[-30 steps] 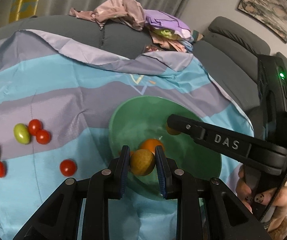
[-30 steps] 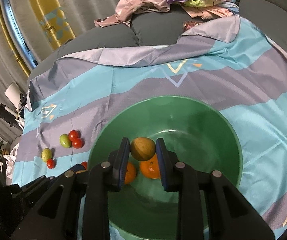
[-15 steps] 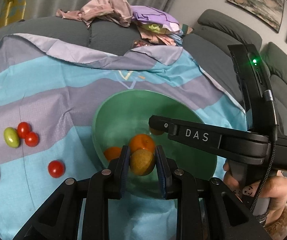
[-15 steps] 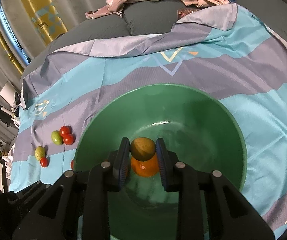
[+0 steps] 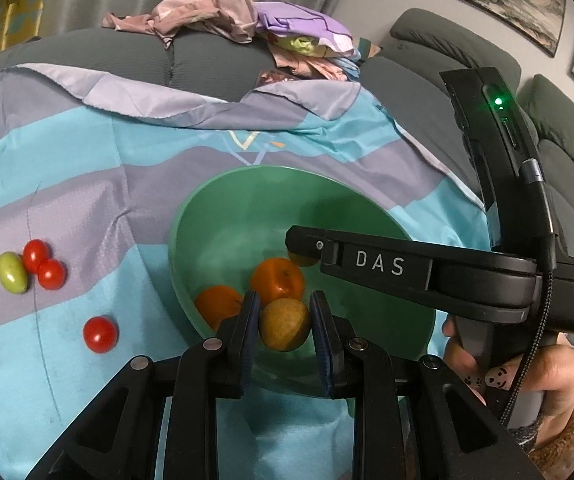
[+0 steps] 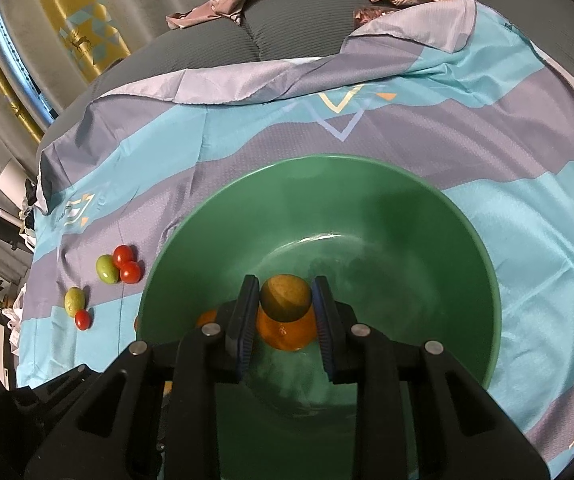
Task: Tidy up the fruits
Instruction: 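Open the left tool in the bowl while the right tool releases the tan fruit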
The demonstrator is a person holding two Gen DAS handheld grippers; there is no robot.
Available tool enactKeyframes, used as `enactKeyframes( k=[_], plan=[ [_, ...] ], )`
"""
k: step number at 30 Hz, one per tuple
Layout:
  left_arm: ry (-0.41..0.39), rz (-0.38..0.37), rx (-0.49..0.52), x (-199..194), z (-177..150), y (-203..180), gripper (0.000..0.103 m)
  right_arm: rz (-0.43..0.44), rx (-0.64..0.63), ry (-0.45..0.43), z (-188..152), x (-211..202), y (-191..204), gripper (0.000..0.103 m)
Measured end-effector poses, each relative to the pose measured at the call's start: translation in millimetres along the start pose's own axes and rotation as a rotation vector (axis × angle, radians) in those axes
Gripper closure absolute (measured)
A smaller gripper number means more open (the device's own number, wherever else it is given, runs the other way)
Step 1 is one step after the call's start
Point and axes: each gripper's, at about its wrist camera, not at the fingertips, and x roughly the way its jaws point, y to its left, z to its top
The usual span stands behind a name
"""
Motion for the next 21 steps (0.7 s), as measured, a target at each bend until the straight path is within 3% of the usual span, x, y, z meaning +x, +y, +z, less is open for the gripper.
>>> enactKeyframes(
  k=[6, 9, 10, 11, 13, 14, 18, 21],
  plan=[
    [0.001, -0.009, -0.004, -1, 1, 1, 0.076, -0.001, 0.007, 0.002, 0, 0, 0, 0.073],
    [0.001, -0.015, -0.011, -11, 5, 3, 0.076, 0.008, 0.009, -0.020, 2, -6, 0, 0.067],
    [-0.008, -0.022, -0.014, -17, 6, 5, 0.075, 0.011, 0.010, -0.028, 2, -8, 1, 0.060],
    [-0.031, -0.020, -0.023, -29, 9, 9, 0.069, 0.017, 0.014, -0.038, 2, -11, 1, 0.050],
    [-0.064, -0.002, -0.041, -46, 12, 17, 0.057, 0.040, 0.020, -0.062, 3, -18, 2, 0.043],
    [-0.087, 0.022, -0.057, -59, 14, 23, 0.052, 0.047, 0.016, -0.069, 4, -20, 4, 0.043],
    [-0.168, 0.135, -0.145, -103, 15, 59, 0.051, 0.066, -0.009, -0.087, 4, -26, 17, 0.043],
    [-0.174, 0.271, -0.232, -129, 9, 93, 0.050, 0.099, -0.043, -0.088, 4, -28, 31, 0.042]
  ],
)
